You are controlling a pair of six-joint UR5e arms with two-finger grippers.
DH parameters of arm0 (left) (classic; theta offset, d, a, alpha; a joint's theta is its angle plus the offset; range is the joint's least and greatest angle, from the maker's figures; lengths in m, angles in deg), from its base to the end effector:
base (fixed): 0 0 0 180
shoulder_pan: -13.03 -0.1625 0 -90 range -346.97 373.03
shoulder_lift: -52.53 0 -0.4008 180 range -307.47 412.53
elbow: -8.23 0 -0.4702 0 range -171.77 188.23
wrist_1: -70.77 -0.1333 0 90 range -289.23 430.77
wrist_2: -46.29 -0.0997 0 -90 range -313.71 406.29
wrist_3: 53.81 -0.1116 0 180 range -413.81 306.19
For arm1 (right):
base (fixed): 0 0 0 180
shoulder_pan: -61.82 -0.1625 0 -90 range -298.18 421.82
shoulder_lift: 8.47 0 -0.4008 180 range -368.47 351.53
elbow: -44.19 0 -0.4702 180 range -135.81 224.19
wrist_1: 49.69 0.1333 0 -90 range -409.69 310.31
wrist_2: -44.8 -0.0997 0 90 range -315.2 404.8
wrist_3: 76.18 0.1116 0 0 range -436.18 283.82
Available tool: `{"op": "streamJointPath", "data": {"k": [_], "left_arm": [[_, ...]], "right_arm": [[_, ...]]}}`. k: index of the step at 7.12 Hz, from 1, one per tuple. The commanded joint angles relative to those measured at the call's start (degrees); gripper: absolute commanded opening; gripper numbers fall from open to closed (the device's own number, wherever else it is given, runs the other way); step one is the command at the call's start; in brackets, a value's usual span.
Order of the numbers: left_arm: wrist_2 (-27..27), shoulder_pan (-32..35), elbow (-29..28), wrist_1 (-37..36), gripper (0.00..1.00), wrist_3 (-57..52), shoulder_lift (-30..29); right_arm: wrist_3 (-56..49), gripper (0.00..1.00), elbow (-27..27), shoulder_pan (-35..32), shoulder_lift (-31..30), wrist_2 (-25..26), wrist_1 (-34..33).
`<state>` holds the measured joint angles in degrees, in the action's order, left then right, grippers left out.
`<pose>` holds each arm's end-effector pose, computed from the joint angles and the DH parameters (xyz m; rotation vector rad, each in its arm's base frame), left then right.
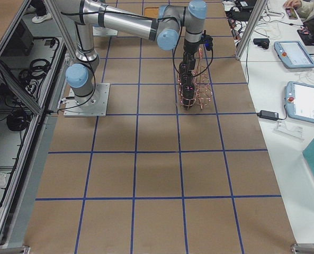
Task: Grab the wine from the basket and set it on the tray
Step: 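Lower the right gripper and close it on the nearest bottle's neck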
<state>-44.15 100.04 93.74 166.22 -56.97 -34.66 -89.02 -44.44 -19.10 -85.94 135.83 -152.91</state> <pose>-0.1036 -0.5562 0.5142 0.0045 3.1318 -0.0498 0.0268 -0.6645 0.3548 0.1017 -3.1151 0.0497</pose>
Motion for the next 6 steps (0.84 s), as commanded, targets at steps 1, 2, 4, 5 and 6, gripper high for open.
{"op": "streamJointPath", "data": {"k": [1,2,4,5,6], "left_arm": [[0.0,0.0,0.0,0.0,1.0,0.0,0.0],[0.0,-0.09,0.0,0.0,1.0,0.0,0.0],[0.0,0.0,0.0,0.0,1.0,0.0,0.0],[0.0,0.0,0.0,0.0,1.0,0.0,-0.09],[0.0,0.0,0.0,0.0,1.0,0.0,0.0]], "right_arm": [[0.1,0.9,-0.04,-0.29,1.35,-0.68,-2.25],[0.19,0.84,-0.04,-0.29,1.44,-0.68,-2.17],[0.01,0.74,-0.3,-0.38,1.53,-0.68,-1.29],[0.1,0.72,-0.31,-0.38,1.53,-0.68,-1.46],[0.1,0.65,-0.31,-0.38,1.62,-0.68,-0.94]]}}
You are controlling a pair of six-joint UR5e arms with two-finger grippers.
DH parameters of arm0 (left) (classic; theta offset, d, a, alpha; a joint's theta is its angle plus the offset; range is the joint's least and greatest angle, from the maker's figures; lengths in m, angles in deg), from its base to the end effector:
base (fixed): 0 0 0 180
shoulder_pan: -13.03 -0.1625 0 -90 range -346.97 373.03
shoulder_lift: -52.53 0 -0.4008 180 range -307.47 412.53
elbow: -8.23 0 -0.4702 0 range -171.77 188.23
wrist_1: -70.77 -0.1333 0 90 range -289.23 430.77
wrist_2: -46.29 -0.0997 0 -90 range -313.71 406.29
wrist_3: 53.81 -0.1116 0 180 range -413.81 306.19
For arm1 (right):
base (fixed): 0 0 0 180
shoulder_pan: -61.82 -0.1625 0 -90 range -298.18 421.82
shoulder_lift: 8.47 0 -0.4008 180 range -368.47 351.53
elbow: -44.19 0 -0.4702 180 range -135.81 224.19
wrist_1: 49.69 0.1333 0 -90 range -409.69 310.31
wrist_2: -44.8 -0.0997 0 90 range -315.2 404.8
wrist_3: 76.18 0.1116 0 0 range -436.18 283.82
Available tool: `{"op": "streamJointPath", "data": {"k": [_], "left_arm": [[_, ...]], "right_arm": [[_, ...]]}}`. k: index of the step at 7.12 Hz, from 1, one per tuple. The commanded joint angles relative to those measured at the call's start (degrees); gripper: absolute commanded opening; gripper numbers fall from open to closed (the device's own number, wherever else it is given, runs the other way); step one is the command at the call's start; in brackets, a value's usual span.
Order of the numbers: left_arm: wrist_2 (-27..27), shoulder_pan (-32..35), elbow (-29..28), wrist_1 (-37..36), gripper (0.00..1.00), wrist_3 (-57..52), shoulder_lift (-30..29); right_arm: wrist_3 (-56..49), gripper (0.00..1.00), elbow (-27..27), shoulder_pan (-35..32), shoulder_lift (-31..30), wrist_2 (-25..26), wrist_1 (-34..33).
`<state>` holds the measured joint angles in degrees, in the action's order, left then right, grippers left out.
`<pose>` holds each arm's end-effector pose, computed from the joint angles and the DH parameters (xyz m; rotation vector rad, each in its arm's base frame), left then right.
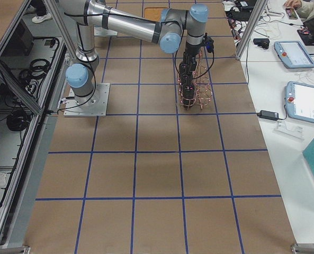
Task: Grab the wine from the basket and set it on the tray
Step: 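Lower the right gripper and close it on the nearest bottle's neck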
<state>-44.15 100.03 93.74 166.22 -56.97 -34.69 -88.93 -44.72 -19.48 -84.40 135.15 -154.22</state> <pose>-0.1035 -0.5564 0.5140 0.0042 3.1318 -0.0490 0.0315 -0.6708 0.3368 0.1105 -3.1284 0.0398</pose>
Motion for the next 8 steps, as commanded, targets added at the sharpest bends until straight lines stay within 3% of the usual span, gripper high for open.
{"op": "streamJointPath", "data": {"k": [1,5,6,8], "left_arm": [[-0.09,0.01,0.0,0.09,1.0,0.0,0.03],[-0.09,0.01,0.0,0.09,1.0,0.0,0.03],[-0.09,0.01,0.0,0.09,1.0,0.0,0.03],[-0.09,-0.08,0.0,0.09,1.0,0.0,0.03]], "right_arm": [[0.01,0.58,0.05,-0.01,-0.01,0.09,1.77],[0.1,0.37,0.66,-0.01,-0.1,0.09,4.07],[-0.07,0.27,0.76,-0.01,-0.1,0.09,3.98],[0.36,0.19,2.76,-0.09,-1.49,-0.09,5.46]]}}
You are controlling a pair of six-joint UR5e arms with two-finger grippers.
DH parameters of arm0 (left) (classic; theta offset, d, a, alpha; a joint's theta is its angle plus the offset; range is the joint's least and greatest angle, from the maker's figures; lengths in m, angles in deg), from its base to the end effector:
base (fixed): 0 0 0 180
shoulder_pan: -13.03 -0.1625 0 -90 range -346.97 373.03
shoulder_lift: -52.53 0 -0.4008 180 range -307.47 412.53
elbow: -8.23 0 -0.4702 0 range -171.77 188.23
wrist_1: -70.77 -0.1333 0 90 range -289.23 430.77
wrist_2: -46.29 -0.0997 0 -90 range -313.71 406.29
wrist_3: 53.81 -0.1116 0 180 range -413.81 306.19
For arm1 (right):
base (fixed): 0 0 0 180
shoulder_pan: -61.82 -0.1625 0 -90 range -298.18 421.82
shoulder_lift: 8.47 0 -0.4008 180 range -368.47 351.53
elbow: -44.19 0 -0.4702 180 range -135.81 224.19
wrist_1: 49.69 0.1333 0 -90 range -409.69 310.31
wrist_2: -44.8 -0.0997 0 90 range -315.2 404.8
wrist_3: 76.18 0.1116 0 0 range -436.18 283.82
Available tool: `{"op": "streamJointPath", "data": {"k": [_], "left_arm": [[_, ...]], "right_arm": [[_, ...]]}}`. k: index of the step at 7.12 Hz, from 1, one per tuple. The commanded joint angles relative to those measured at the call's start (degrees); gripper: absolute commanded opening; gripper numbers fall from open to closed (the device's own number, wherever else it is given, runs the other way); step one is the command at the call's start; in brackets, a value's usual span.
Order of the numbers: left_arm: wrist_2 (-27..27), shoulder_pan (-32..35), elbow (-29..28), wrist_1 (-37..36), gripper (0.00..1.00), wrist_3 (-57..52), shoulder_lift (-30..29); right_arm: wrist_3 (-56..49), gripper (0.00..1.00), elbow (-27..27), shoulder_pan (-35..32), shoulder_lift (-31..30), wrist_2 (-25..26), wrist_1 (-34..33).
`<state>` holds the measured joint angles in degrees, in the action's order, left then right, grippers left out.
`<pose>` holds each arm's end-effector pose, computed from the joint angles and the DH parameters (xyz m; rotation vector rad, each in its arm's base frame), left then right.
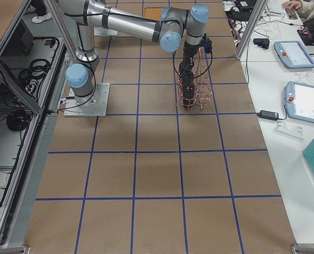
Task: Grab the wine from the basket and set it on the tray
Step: 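Pull the dark wine bottle out of the rack with the right gripper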
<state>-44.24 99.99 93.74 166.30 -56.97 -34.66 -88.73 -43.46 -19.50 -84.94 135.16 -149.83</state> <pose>-0.1029 -0.5561 0.5141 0.0031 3.1303 -0.0475 0.0326 -0.6652 0.3476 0.1061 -3.1368 -0.0298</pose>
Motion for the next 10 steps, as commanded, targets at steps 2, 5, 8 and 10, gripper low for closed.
{"op": "streamJointPath", "data": {"k": [2,5,8,10], "left_arm": [[0.0,-0.04,0.0,0.0,1.0,0.0,0.0],[0.0,-0.04,0.0,0.0,1.0,0.0,0.0],[0.0,-0.04,0.0,0.0,1.0,0.0,0.0],[0.0,-0.04,0.0,-0.09,1.0,0.0,0.0]], "right_arm": [[0.69,0.18,11.76,-0.77,-4.03,-0.18,13.33],[5.15,0.16,13.83,-5.32,-13.15,2.17,24.0],[18.03,0.16,13.57,-17.87,-14.15,3.69,24.81],[23.88,0.16,13.04,-22.99,-11.17,2.29,23.59]]}}
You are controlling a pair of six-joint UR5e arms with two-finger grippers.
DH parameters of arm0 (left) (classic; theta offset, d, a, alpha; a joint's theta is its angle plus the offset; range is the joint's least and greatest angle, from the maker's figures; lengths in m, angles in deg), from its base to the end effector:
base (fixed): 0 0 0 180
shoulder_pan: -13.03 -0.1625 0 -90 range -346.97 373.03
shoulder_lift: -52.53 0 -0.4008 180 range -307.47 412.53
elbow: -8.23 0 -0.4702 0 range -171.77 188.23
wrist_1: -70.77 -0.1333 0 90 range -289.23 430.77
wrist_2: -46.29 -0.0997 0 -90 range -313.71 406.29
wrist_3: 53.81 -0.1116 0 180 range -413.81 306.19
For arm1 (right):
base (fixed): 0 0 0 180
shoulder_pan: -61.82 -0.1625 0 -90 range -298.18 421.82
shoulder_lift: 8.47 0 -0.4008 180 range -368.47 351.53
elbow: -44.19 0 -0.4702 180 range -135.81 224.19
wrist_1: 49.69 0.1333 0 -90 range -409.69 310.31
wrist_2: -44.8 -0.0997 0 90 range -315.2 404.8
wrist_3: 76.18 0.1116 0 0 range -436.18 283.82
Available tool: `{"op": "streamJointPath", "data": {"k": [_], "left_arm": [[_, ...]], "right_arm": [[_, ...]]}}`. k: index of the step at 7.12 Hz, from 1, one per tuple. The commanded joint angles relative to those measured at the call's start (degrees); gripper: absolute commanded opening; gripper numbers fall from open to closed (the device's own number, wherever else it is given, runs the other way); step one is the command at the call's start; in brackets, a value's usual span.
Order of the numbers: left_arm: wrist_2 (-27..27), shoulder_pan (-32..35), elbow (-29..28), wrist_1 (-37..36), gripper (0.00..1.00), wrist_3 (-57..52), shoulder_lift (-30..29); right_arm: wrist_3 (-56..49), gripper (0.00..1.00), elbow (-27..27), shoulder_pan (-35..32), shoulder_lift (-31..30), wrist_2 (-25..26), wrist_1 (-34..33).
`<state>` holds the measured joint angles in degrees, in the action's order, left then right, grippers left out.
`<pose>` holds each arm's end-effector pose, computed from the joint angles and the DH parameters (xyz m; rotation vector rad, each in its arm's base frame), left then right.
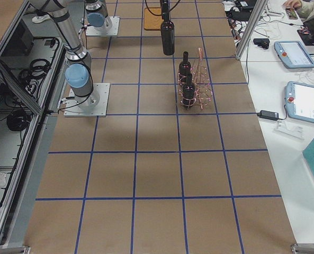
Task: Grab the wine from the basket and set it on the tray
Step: 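Pull the dark wine bottle out of the rack with the right gripper, then carry the bottle toward the table center and stand it upright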
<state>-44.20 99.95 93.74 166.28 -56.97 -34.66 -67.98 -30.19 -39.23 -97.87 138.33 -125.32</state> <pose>-0.1026 -0.5562 0.5141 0.0020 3.1310 -0.0481 0.2313 -0.5247 0.5749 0.0761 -3.0816 0.0331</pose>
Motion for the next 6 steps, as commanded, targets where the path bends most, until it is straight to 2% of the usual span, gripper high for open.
{"op": "streamJointPath", "data": {"k": [1,2,4,6], "left_arm": [[-0.04,0.0,0.0,0.02,1.0,0.0,0.0],[-0.04,0.0,0.0,0.02,1.0,0.0,0.0],[-0.04,0.0,0.0,0.02,1.0,0.0,0.0],[-0.04,0.0,0.0,0.02,1.0,0.0,0.0]], "right_arm": [[8.1,0.16,-0.33,-4.14,4.65,-3.76,-4.14],[9.89,0.16,-0.33,-6.5,7.81,-3.88,-6.44],[20.85,0.16,-0.59,-11.96,13.69,-4.84,-13.11],[24.65,0.16,-3.99,-14.78,17.32,-4.76,-20.84]]}}
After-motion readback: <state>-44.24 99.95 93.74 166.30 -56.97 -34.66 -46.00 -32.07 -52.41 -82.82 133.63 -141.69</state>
